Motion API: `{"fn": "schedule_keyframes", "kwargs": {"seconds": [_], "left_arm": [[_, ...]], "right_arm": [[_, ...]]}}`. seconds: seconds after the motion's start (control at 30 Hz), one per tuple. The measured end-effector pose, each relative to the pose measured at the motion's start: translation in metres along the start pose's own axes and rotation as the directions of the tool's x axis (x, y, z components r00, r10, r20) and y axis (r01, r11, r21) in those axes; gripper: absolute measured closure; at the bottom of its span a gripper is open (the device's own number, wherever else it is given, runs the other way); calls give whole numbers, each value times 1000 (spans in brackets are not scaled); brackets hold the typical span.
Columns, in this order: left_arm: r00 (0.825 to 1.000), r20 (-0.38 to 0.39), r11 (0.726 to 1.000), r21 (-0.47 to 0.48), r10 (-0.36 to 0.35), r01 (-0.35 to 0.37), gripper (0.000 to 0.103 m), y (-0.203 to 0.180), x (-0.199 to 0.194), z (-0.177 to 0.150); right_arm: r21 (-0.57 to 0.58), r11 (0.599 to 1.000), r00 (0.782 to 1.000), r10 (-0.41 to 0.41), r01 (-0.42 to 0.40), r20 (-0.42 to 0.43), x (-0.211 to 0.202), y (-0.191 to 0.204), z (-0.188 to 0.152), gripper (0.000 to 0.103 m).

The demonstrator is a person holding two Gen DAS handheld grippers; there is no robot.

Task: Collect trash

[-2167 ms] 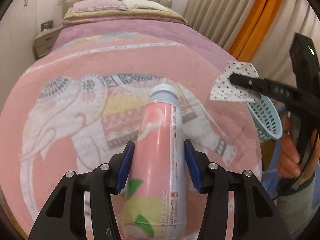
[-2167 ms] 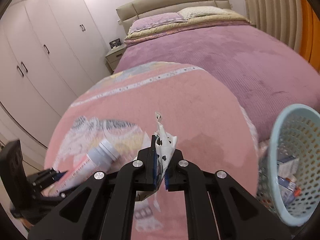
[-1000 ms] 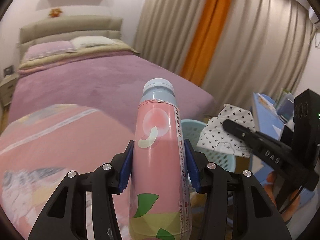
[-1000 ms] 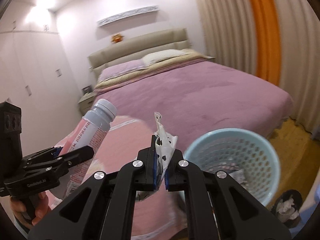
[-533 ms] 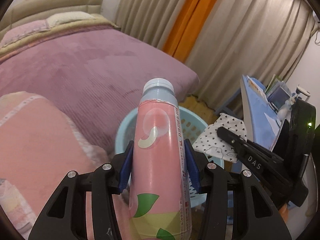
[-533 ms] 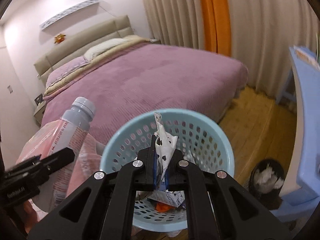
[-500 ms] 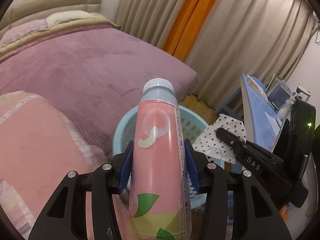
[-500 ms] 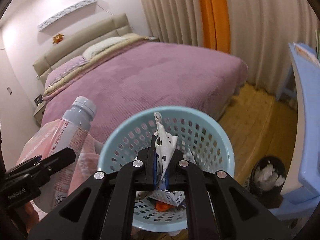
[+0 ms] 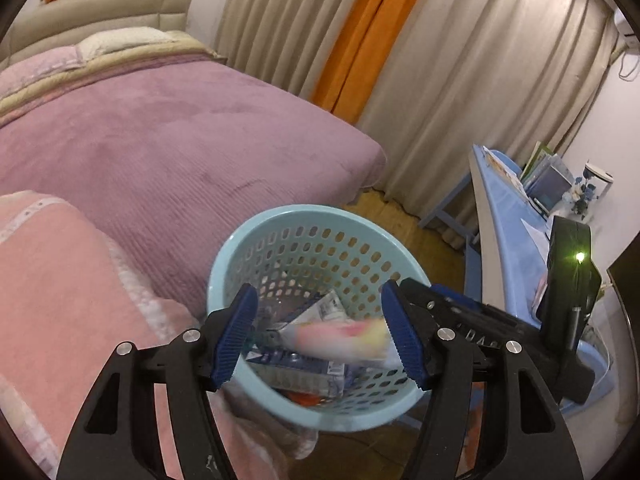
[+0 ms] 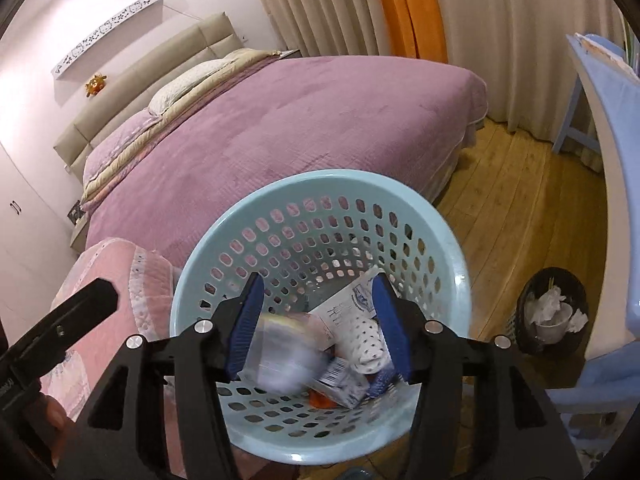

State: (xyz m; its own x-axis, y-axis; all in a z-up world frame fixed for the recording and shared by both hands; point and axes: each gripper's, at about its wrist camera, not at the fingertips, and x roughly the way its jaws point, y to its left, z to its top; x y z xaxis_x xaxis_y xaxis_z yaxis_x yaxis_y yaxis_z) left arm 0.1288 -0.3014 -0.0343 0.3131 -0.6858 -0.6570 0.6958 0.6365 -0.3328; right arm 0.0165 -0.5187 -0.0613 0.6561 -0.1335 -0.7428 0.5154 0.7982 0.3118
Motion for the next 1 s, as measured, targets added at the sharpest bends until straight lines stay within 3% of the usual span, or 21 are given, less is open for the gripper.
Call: {"fn": "schedule_keyframes", "kwargs": {"seconds": [0.33, 0.57, 0.67, 0.77, 0.93, 1.0], "left_arm": [[990, 123, 998, 8, 68, -70, 33, 4, -70, -21], [953, 253, 986, -34, 169, -165, 26, 13, -133, -41], [919, 287, 963, -65, 269, -262, 25, 20, -155, -54], [870, 307, 922, -109, 386, -371, 22, 30, -168, -73], [789, 325, 852, -159, 522, -498, 20, 54, -166, -104], [765, 330, 831, -162, 553, -532, 20, 63, -160, -112]], "right_arm": [[-97, 994, 996, 48, -41, 76, -37, 38, -15, 50], [-205, 976, 984, 100, -68, 148, -74, 84, -34, 47], [-234, 967, 977, 137, -97, 162, -83, 96, -42, 47], [-261, 961, 972, 145, -94, 187, -90, 110, -50, 47], [-293, 956, 962, 80, 0, 260, -93, 133, -73, 47], [-296, 955, 960, 68, 16, 272, -91, 137, -80, 47]]}}
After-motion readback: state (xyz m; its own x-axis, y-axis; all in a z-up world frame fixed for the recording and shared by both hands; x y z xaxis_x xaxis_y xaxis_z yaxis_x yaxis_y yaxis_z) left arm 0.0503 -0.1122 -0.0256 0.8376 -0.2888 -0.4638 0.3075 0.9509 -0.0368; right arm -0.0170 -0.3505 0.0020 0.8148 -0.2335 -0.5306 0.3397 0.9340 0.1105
